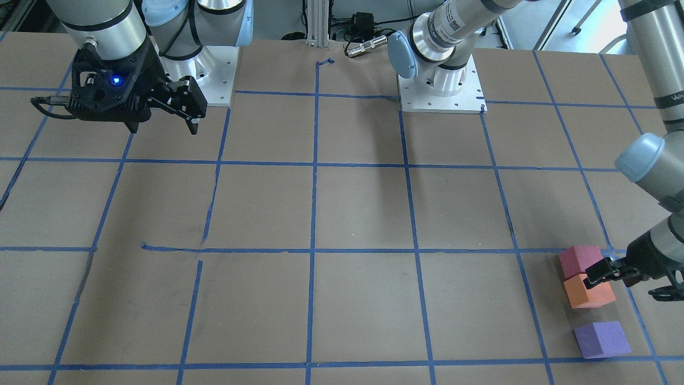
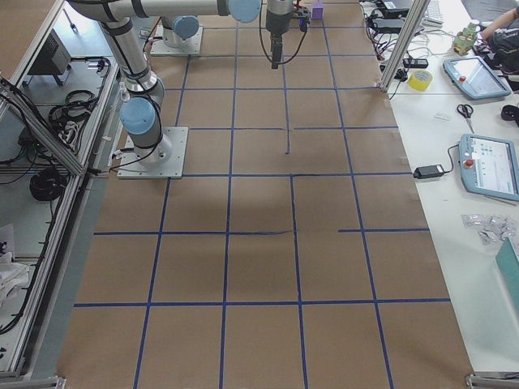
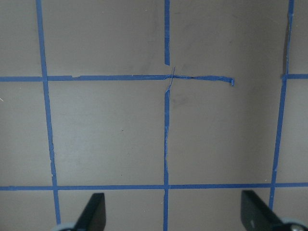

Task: Arrange blocks in a line

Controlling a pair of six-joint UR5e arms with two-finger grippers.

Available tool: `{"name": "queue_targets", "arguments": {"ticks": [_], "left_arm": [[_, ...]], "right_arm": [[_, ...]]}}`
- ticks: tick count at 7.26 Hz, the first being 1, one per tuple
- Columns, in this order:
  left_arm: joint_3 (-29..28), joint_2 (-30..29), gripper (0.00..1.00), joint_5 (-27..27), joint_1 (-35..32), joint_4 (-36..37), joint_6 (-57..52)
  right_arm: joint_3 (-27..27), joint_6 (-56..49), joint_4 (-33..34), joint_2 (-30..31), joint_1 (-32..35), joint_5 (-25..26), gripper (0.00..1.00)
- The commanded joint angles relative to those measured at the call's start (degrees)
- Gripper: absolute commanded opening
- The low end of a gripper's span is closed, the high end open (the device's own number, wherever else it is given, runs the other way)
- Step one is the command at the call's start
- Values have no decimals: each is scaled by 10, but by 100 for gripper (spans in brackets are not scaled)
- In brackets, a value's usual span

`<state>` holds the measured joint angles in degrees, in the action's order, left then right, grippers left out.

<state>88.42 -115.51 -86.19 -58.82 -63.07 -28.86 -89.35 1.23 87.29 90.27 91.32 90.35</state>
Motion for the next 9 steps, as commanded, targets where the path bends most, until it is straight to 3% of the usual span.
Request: {"name": "queue_targets", "arguments": {"ticks": [1, 4, 5, 9], "left_arm": [[-39, 123, 100, -6, -52, -207, 51], [-49, 226, 100, -39, -279, -282, 318], [-52, 250, 100, -65, -314, -296, 333], [-38, 279, 100, -64, -326, -311, 346]], "right_arm": [[1, 0, 2, 0, 0, 0, 100], [1, 0, 3, 0, 0, -3, 100], [1, 0, 3, 0, 0, -4, 100], [1, 0, 3, 1, 0, -4, 100]]}}
